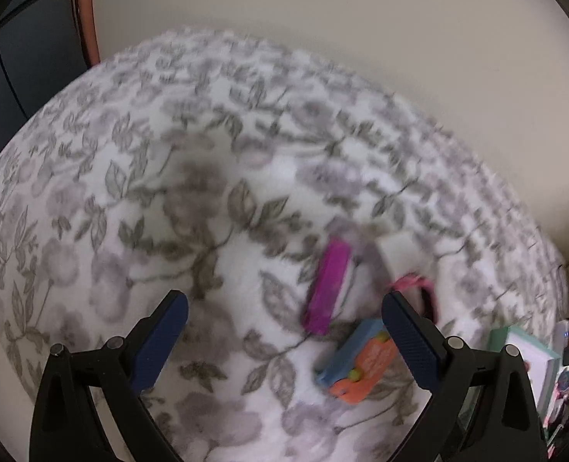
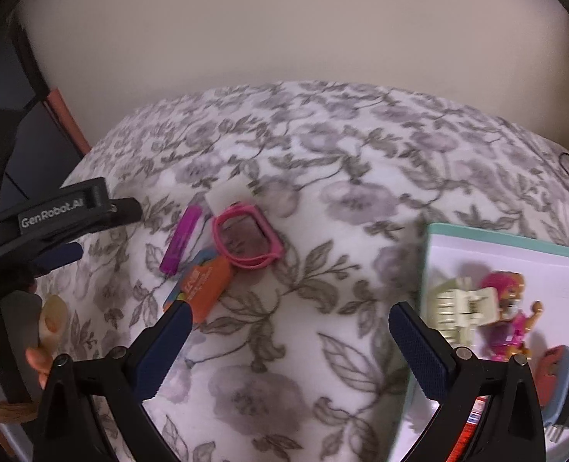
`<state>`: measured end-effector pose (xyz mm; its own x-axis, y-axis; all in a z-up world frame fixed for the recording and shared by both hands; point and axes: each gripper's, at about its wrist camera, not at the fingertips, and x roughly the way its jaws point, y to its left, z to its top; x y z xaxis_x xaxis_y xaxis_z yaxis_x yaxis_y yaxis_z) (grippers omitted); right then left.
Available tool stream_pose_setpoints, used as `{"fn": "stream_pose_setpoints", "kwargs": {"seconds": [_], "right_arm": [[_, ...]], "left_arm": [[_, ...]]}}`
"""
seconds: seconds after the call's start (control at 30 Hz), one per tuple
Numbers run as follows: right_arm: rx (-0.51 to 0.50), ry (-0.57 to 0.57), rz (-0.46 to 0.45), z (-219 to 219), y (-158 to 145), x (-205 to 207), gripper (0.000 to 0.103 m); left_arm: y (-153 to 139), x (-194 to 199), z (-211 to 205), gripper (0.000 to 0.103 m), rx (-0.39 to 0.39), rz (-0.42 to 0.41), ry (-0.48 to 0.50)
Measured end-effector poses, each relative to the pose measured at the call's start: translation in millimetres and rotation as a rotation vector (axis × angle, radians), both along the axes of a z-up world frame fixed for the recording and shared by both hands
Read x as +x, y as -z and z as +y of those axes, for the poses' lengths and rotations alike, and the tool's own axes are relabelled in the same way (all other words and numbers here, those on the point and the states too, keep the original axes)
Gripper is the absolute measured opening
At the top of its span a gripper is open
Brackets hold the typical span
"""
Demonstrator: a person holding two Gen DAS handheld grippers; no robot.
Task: Organize rigid objects
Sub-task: 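Move both open tools away from the tray toward the remaining objects on the bed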
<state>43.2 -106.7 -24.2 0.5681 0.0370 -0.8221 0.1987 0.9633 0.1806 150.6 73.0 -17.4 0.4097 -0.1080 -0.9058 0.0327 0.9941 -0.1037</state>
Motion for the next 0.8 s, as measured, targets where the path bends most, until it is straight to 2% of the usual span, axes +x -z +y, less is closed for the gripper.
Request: {"fn": "stream_pose_setpoints", "kwargs": {"seconds": [0.1,0.37,0.6,0.8], "right_arm": [[-0.026,-0.051,0.031,14,10,10,0.103],[-0.042,-0.137,0.087,45,34,21,0.103],[-0.108,-0.193,0.126,61,53,30,0.103],[-0.127,-0.228,0.100,68,55,46,0.103]], "left_arm": [[13,3,5,0.101,0.048,0.063,-0.013],[26,7,28,0.100,0.090,0.140,-0.080],[28,10,43,0.100,0.058,0.166,-0.101],[33,14,49,0.100,0.039,0.186,-0.105]]}}
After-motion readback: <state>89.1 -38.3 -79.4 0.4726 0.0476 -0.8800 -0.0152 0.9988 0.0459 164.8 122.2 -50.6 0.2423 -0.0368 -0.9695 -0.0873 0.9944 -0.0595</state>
